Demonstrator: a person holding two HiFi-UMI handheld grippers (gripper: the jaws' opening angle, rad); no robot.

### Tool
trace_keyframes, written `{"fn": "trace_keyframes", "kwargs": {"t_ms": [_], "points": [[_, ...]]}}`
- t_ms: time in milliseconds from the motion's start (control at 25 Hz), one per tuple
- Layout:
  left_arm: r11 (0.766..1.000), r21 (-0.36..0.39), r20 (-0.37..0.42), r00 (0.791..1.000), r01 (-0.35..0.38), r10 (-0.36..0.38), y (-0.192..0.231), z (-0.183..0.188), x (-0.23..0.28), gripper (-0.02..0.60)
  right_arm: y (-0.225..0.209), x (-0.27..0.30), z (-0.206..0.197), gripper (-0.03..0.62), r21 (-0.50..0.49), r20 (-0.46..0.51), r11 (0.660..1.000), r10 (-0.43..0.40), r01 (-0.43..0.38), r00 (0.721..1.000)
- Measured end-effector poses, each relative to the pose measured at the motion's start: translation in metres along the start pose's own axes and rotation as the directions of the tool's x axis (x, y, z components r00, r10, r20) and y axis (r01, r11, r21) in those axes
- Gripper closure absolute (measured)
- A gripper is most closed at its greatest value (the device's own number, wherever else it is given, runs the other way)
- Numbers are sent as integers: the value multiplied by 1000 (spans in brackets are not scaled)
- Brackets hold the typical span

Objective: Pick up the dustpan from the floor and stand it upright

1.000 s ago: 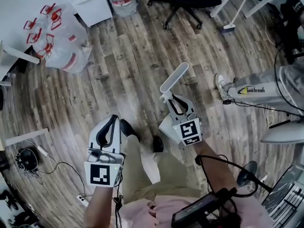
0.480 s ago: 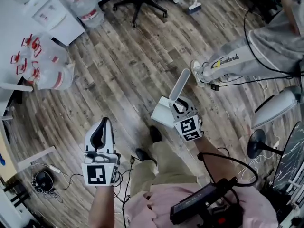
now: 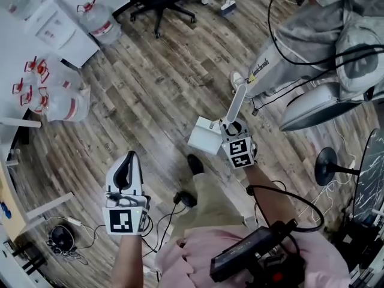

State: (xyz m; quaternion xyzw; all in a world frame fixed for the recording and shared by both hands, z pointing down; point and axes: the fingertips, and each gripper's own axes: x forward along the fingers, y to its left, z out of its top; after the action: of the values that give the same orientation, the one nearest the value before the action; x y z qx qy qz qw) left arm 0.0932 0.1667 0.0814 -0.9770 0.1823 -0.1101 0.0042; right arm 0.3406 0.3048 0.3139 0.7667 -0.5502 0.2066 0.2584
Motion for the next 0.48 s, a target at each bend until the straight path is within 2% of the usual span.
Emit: {"fn": "trace_keyframes", "kwargs": {"t_ms": [120, 360, 480], "points": [[1000, 11, 2, 1000, 4, -4, -8, -1, -16, 566, -7, -8, -14, 480, 44, -10, 999, -25, 25, 1000], [1000, 16, 13, 1000, 23, -23, -21, 5, -38, 566, -1, -26, -24, 416, 100, -48, 995, -19, 24, 999], [999, 22, 28, 999, 35, -36, -30, 11, -45, 566, 4, -38, -32, 413, 158, -46, 987, -23, 30, 999]]}}
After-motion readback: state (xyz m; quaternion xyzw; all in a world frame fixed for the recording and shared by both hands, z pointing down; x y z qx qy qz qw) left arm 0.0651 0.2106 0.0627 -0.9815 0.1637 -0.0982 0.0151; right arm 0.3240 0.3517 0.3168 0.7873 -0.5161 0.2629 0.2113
